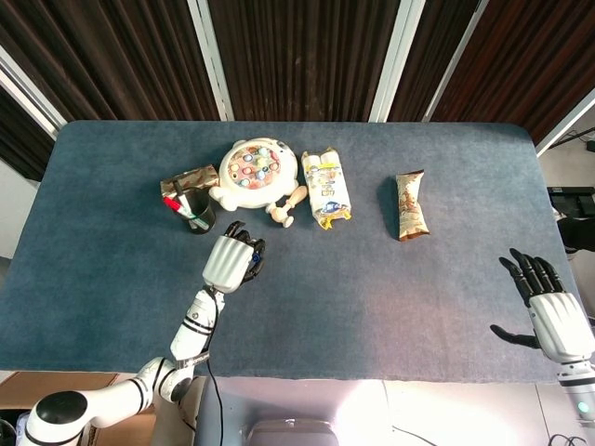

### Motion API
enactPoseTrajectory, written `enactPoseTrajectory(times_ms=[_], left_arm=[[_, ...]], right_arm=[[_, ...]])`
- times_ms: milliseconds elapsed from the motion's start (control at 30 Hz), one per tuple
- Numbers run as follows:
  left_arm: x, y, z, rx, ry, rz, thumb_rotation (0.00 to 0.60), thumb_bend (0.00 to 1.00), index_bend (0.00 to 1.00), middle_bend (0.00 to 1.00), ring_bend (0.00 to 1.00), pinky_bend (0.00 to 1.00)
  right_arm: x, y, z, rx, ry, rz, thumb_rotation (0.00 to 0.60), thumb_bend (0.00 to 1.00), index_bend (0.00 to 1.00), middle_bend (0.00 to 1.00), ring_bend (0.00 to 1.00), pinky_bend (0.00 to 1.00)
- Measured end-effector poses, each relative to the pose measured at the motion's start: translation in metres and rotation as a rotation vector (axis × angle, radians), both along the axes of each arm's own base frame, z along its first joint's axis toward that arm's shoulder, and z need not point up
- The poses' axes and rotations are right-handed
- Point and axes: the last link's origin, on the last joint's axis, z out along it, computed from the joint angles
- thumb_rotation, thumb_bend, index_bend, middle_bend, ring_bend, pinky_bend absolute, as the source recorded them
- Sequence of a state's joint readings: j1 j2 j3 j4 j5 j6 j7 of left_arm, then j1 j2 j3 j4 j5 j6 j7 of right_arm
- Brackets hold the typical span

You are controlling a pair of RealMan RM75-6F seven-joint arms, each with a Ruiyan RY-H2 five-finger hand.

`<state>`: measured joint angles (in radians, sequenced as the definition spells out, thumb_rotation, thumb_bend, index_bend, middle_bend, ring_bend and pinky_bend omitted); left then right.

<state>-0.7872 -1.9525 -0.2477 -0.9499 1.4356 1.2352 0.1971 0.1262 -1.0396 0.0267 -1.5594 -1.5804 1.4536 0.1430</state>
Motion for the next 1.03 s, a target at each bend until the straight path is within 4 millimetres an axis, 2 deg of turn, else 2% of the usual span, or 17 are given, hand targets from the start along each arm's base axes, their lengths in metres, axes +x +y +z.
enactPoseTrajectory(times_ms=[67,233,433,533,600,767,900,1033], left_arm=[[0.002,-0.004,0.003,-0.021,-0.011,0.016,0.600,0.28,0.01,0.17,0.09,0.11],[0.004,-0.019,0.019,-0.074,-0.042,0.052,0.600,0.25,0.00,0.09,0.02,0.06],[-0.009,-0.042,0.061,-0.115,-0.071,0.104,0.600,0.24,0.00,0.08,0.00,0.04],[-0.029,-0.050,0.094,-0.081,-0.065,0.152,0.600,0.24,0.00,0.08,0.02,0.04],[-0.050,-0.055,0.122,-0.028,-0.059,0.206,0.600,0.24,0.00,0.08,0.02,0.04],[-0.114,-0.075,0.189,0.136,-0.020,0.364,0.600,0.24,0.00,0.06,0.01,0.02],[-0.157,-0.095,0.220,0.171,0.002,0.467,0.600,0.24,0.00,0.05,0.00,0.00],[-0.184,-0.119,0.232,0.160,-0.002,0.522,0.600,0.24,0.00,0.05,0.00,0.00]], right_arm=[[0.001,0.000,0.000,-0.001,-0.001,0.002,0.600,0.00,0.00,0.03,0.00,0.00],[0.000,0.000,0.001,-0.004,-0.001,0.001,0.600,0.00,0.00,0.03,0.00,0.00],[0.001,0.000,0.000,-0.002,-0.002,0.005,0.600,0.00,0.00,0.03,0.00,0.00],[-0.001,0.000,0.002,-0.004,-0.001,0.000,0.600,0.00,0.00,0.03,0.00,0.00],[-0.002,0.000,0.002,-0.004,-0.002,-0.006,0.600,0.00,0.00,0.03,0.00,0.00],[-0.004,-0.001,0.002,0.004,-0.005,-0.011,0.600,0.00,0.00,0.03,0.00,0.00],[-0.005,-0.003,0.000,0.008,-0.008,-0.012,0.600,0.00,0.00,0.03,0.00,0.00],[-0.005,-0.003,-0.001,0.012,-0.009,-0.008,0.600,0.00,0.00,0.03,0.00,0.00]])
